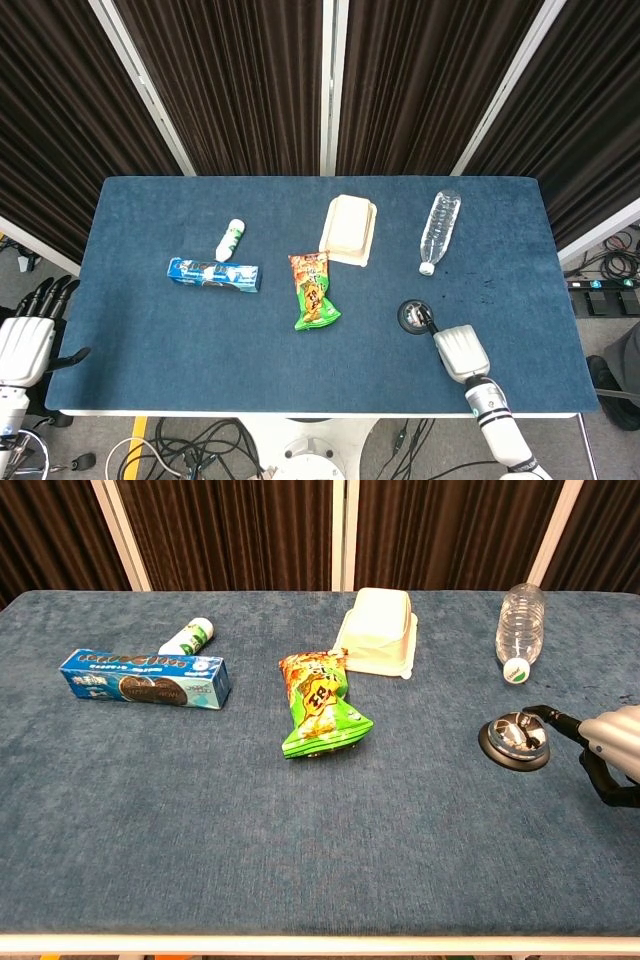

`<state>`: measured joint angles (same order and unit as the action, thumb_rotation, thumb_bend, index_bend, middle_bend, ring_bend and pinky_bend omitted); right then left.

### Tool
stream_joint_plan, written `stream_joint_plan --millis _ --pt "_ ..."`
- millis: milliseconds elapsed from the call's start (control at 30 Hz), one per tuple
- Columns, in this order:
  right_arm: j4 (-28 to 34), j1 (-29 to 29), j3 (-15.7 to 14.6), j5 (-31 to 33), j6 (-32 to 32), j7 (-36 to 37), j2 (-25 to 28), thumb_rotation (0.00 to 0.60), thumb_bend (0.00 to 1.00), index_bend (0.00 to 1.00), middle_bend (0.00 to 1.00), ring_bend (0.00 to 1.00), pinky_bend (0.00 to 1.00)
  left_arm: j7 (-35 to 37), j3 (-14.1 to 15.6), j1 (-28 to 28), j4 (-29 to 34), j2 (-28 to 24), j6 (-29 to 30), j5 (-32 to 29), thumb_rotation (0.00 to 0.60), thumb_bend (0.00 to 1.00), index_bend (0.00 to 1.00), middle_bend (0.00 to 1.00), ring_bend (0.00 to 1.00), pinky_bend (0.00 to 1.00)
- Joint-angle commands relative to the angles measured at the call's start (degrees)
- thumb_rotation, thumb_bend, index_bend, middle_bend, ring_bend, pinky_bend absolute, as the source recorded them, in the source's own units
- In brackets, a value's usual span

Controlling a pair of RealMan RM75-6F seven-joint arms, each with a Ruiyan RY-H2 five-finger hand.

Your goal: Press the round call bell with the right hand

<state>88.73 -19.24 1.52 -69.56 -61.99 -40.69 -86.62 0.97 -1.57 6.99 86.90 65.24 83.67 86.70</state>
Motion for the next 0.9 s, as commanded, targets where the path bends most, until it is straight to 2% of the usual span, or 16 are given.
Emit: stream_joint_plan --millis 33,267,633,900 --pt "0.6 -0.1 0.0 -1.2 -1.4 0.5 0.1 0.6 1.0 0.0 0.94 0.9 0.83 0.2 -0.1 0.0 -0.1 0.0 0.2 0.0 0.6 0.02 0.07 0.04 0.0 0.15" --pt "3.2 0.4 -0.3 -4.5 -4.9 2.4 1.9 0.6 1.0 0.0 0.94 0.9 0.83 0.1 -0.1 0.0 0.1 0.0 0.4 0.5 0.6 0.02 0.07 0.04 0.0 0.15" --pt "1.7 -0.5 -1.3 -0.1 -1.5 0.5 0.9 0.6 1.0 0.0 0.94 0.9 0.83 0.6 -0.2 -0.2 -0.2 0.1 0.6 0.1 0.6 0.02 0.07 0.04 0.0 0.15" --pt "4.8 0.1 -1.1 -4.1 -6.0 2.4 2.5 0.6 1.0 0.0 0.94 0.9 0.83 0.9 -0.2 -0.4 0.0 -0.2 1.1 0.5 0.6 0.02 0.07 0.04 0.0 0.15"
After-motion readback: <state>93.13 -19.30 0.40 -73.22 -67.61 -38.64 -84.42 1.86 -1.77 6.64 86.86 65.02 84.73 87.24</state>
